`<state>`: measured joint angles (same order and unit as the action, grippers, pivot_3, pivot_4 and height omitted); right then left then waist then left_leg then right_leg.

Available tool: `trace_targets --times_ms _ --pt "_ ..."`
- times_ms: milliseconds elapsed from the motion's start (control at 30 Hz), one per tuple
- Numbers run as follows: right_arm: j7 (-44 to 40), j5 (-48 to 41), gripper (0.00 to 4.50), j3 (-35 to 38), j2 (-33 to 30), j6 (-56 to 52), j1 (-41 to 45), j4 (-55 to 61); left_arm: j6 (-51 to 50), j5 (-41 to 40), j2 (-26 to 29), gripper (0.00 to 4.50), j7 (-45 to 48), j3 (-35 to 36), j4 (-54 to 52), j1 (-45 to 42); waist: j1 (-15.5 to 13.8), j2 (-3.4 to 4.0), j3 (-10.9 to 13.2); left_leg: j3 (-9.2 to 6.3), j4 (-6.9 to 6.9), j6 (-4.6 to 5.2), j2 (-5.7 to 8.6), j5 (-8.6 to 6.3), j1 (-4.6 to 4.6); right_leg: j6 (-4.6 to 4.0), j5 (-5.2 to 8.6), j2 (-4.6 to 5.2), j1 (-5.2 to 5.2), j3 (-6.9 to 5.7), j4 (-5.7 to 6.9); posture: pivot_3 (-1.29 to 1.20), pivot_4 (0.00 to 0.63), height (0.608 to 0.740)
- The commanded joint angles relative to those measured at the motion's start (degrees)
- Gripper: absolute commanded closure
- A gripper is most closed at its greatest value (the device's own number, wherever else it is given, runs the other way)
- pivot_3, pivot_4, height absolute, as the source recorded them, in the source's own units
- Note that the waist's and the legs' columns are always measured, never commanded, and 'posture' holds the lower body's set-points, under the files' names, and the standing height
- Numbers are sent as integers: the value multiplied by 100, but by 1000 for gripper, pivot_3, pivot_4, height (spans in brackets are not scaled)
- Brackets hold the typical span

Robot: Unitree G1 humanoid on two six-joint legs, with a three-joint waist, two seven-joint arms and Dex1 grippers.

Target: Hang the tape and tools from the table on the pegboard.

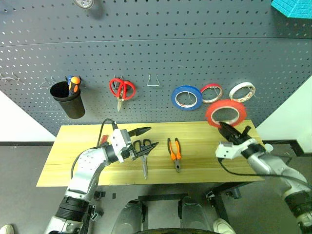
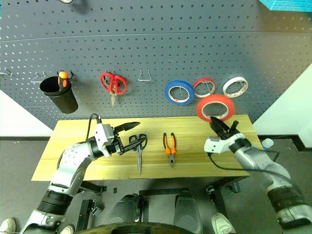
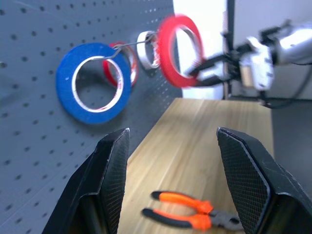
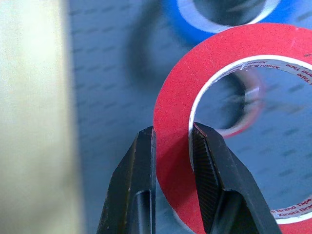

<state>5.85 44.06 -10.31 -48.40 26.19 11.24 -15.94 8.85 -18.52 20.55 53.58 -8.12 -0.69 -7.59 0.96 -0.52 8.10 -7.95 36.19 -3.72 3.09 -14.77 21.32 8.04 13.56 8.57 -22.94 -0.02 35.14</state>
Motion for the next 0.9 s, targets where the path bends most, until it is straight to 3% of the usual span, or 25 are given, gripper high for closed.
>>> trace_targets --times_ms 33,333,500,667,800,900 --pt "-495 -306 3817 -22 -10 118 547 -88 -62 -128 -133 1510 50 -48 7 -95 1 0 0 0 -1 0 0 0 0 -7 -5 0 0 0 -2 -60 91 729" --pt "-1400 -799 3817 -390 226 597 1753 -1645 -40 -101 -206 1510 22 17 -87 69 8 0 0 -1 -4 1 2 0 1 -14 -13 1 2 0 -9 -42 86 729" --pt "-1529 -872 2247 -496 207 904 1913 -1926 13 -104 -213 1510 -77 104 -175 146 4 0 1 -1 -5 1 3 -1 1 -12 -14 1 1 1 -8 -26 93 729" --pt "-1356 -769 731 -491 11 1334 1501 -1368 -32 -279 -209 1510 -61 180 -263 221 1 1 1 -1 -5 1 3 0 0 -15 -12 1 0 1 -6 -33 104 729" --pt "-2046 -1439 731 -523 -20 1620 881 -530 2 -362 -134 1510 12 265 -220 263 -10 0 2 -4 -8 1 3 -1 2 -5 -11 1 -1 1 -6 -47 109 729" --pt "-3157 -2390 731 -722 314 812 292 149 -59 34 97 1510 -269 398 149 190 14 -10 9 -3 -4 3 3 -2 0 -10 -8 2 4 2 -7 -66 115 729"
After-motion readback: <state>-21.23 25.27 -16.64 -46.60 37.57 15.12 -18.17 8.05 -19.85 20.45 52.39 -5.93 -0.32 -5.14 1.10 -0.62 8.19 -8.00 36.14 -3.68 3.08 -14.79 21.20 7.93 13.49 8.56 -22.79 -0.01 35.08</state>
